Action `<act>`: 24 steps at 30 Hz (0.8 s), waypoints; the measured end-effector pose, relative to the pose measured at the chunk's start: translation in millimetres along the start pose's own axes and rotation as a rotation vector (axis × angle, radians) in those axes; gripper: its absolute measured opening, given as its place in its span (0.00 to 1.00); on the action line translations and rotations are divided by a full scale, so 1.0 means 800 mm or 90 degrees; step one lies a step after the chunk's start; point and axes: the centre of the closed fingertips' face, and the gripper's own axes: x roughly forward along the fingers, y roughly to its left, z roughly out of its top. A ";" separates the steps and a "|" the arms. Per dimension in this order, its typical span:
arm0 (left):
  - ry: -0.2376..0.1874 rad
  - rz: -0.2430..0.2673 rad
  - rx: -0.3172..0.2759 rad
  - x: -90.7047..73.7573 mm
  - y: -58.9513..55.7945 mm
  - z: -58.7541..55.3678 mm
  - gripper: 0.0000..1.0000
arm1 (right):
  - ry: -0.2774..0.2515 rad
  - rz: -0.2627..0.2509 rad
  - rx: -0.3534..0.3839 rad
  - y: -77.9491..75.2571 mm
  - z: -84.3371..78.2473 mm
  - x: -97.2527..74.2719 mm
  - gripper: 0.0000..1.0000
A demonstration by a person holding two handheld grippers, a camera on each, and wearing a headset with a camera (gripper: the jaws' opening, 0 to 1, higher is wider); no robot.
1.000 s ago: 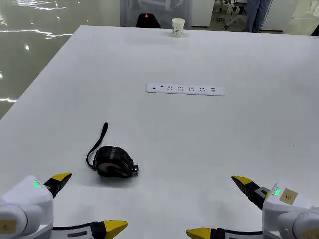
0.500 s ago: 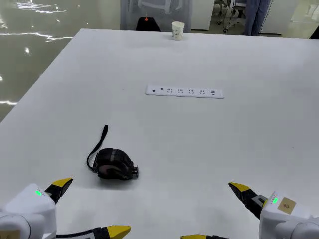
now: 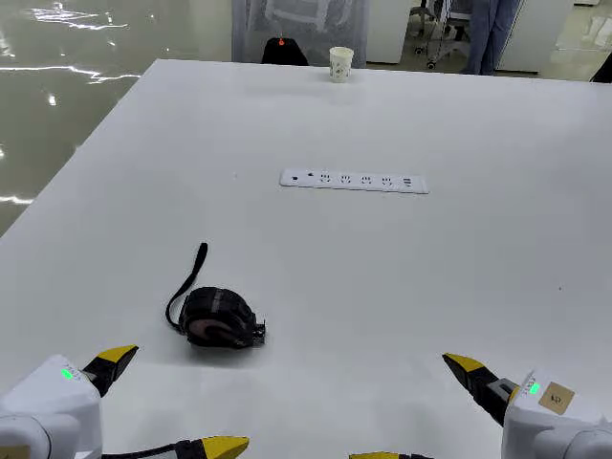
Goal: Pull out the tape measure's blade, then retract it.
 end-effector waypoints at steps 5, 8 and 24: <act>-0.003 -0.001 -0.001 -0.001 0.001 0.002 0.99 | 0.000 -0.002 0.001 -0.001 0.000 -0.001 0.99; -0.005 0.000 -0.002 -0.001 0.003 0.003 0.99 | -0.001 -0.002 0.002 -0.001 0.000 -0.001 0.99; -0.005 -0.002 -0.004 -0.002 0.005 0.006 0.99 | 0.002 -0.004 0.006 -0.003 -0.002 -0.003 0.99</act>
